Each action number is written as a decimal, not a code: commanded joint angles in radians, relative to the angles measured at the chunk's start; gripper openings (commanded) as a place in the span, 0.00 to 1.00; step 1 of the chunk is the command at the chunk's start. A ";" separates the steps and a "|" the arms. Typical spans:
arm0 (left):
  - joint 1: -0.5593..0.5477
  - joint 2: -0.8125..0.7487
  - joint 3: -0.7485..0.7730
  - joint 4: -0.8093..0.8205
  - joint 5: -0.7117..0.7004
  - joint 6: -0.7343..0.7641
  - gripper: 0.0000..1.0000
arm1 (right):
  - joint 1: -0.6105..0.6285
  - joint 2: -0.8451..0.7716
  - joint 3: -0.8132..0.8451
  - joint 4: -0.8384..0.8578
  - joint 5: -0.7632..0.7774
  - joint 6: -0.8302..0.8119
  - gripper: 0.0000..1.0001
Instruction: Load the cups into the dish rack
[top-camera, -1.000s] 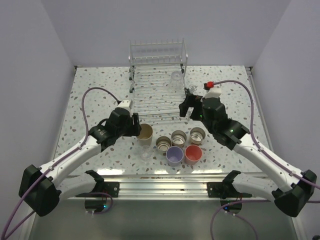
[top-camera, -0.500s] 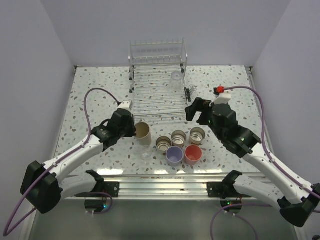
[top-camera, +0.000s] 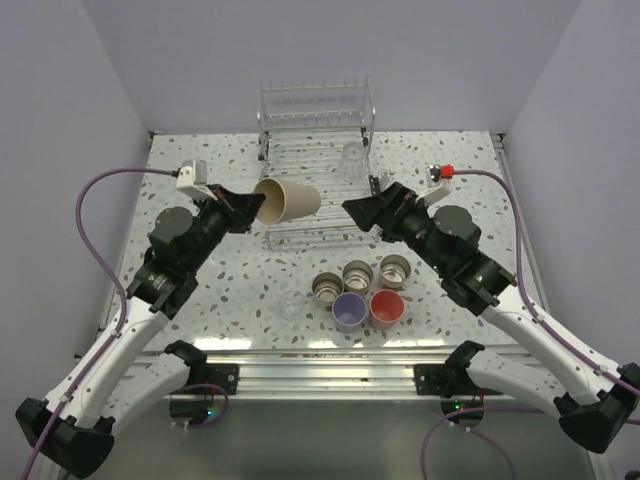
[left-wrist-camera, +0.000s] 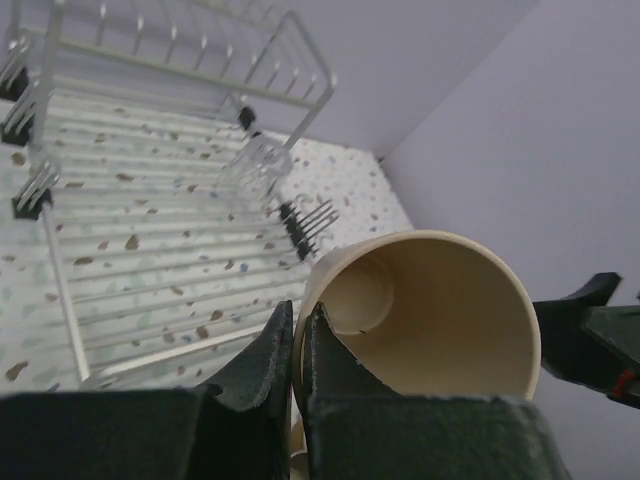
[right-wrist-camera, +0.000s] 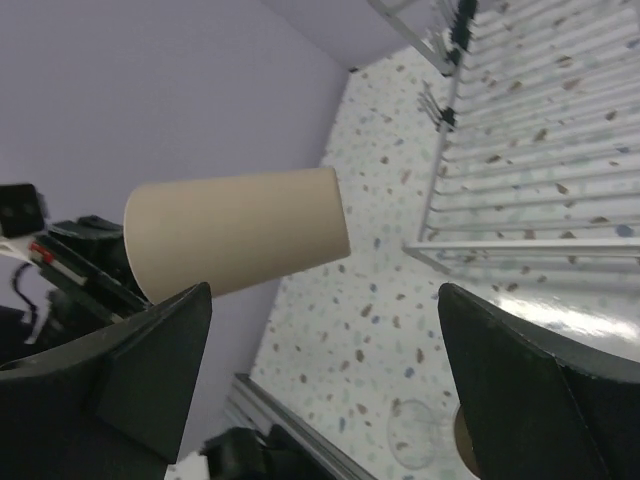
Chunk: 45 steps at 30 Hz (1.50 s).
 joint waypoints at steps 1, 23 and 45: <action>0.015 -0.052 -0.047 0.343 0.158 -0.094 0.00 | -0.007 -0.054 -0.026 0.297 -0.034 0.191 0.98; 0.014 -0.035 -0.390 1.146 0.224 -0.392 0.00 | 0.002 0.141 -0.130 0.801 -0.161 0.599 0.98; 0.012 0.028 -0.439 1.192 0.180 -0.403 0.00 | 0.085 0.239 -0.051 0.864 -0.196 0.596 0.35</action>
